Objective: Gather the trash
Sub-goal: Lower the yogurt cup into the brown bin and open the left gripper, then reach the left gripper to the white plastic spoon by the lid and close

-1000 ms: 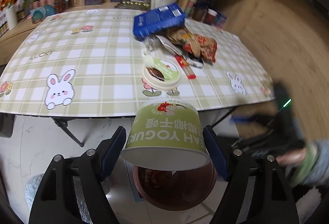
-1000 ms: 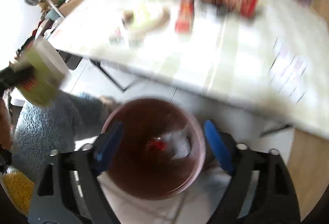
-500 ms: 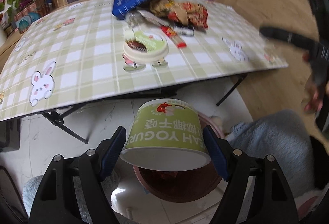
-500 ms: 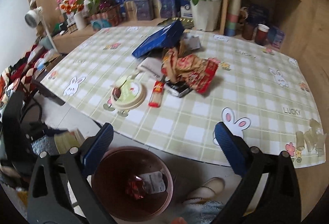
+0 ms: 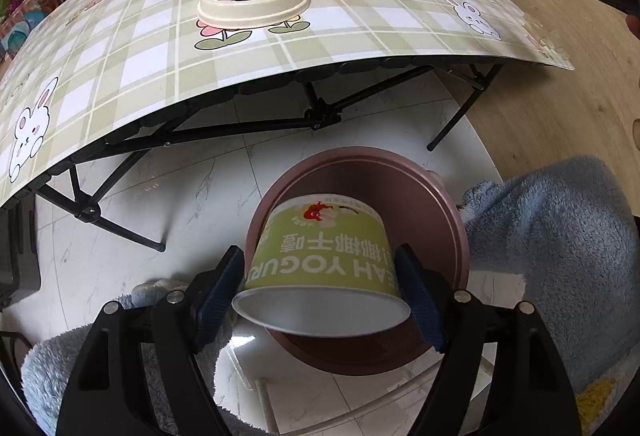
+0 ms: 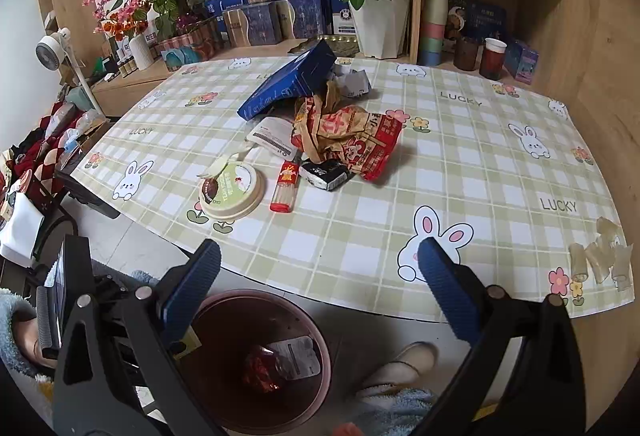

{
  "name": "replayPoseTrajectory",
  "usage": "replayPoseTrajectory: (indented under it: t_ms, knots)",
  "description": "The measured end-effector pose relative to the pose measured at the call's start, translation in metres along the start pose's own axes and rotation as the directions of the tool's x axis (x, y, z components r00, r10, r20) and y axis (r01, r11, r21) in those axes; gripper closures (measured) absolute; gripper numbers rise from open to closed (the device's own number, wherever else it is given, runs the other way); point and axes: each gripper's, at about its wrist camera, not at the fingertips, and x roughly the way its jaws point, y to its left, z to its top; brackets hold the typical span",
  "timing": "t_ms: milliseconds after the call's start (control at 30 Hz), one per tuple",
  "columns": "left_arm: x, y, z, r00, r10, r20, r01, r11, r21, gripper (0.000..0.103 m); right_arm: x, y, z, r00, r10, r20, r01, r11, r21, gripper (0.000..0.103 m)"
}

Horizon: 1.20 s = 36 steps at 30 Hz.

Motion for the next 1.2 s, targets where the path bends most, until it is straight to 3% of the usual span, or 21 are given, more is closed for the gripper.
replayPoseTrajectory:
  t_ms: [167,300,533,633,800,1200]
  knots:
    - [-0.010,0.003,0.002,0.999,-0.014,0.048,0.015,0.999,-0.028,0.015,0.003,0.002,-0.001,1.000,0.004,-0.008,-0.004,1.000,-0.003,0.006]
    - [-0.027,0.005,0.007,0.993,0.003,0.118,0.003,0.999,-0.045,0.012,0.005,0.001,-0.003,1.000,0.002,-0.013,-0.002,1.000,0.010,0.006]
    - [-0.073,0.031,0.024,0.955,0.072,0.286,-0.042,0.993,-0.112,0.011,0.009,-0.005,-0.005,1.000,-0.018,-0.012,0.018,1.000,0.026,0.006]
    - [-0.083,0.046,0.030,0.945,0.090,0.315,-0.040,0.986,-0.161,0.011,0.013,-0.009,-0.006,0.999,-0.035,-0.015,0.035,0.999,0.041,0.006]
    - [-0.090,0.068,0.038,0.936,0.122,0.331,-0.054,0.976,-0.209,0.011,0.023,-0.017,-0.009,0.998,-0.054,-0.037,0.057,0.996,0.073,0.006]
    - [-0.072,0.067,0.077,0.946,0.079,0.314,-0.022,0.983,-0.183,0.011,0.057,-0.025,-0.010,0.994,-0.075,-0.081,0.082,0.992,0.093,0.006]
